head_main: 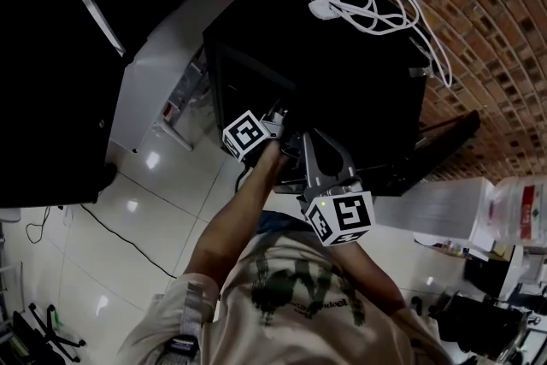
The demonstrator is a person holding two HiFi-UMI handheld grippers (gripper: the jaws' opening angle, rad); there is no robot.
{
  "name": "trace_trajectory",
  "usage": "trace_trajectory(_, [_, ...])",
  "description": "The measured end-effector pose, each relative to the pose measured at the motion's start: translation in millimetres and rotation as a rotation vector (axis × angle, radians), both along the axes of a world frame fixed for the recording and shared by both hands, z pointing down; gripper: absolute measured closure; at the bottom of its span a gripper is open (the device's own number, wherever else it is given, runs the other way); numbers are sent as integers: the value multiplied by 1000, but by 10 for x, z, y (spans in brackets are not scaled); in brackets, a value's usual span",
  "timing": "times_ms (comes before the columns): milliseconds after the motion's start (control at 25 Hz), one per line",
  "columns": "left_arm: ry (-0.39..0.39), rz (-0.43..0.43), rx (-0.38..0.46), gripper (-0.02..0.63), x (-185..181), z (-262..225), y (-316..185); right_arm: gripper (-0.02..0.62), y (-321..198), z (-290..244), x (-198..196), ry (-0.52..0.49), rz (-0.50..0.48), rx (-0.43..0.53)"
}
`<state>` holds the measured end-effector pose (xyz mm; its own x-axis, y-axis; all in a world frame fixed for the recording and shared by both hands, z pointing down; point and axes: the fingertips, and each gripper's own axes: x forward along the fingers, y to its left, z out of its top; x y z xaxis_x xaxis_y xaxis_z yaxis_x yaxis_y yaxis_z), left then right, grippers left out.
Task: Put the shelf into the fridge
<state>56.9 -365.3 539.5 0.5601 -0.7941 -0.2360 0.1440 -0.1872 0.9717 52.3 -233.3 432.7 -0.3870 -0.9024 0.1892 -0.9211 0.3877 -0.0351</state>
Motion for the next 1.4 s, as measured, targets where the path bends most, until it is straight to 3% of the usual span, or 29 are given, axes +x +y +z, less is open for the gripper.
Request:
trace_trajectory(520, [-28, -8, 2, 581, 97, -19, -136, 592, 53, -51, 24, 24, -20, 14])
trace_trajectory(880, [9, -37, 19, 561, 85, -48, -138, 592, 124, -60, 88, 17, -25, 11])
trace_trajectory(1080, [26, -42, 18, 478, 92, -49, -117, 592, 151, -46, 120, 10, -26, 9])
trace_trajectory(1400, [-13, -103, 18, 472, -96, 19, -28, 592, 216, -14, 134, -6, -22, 8])
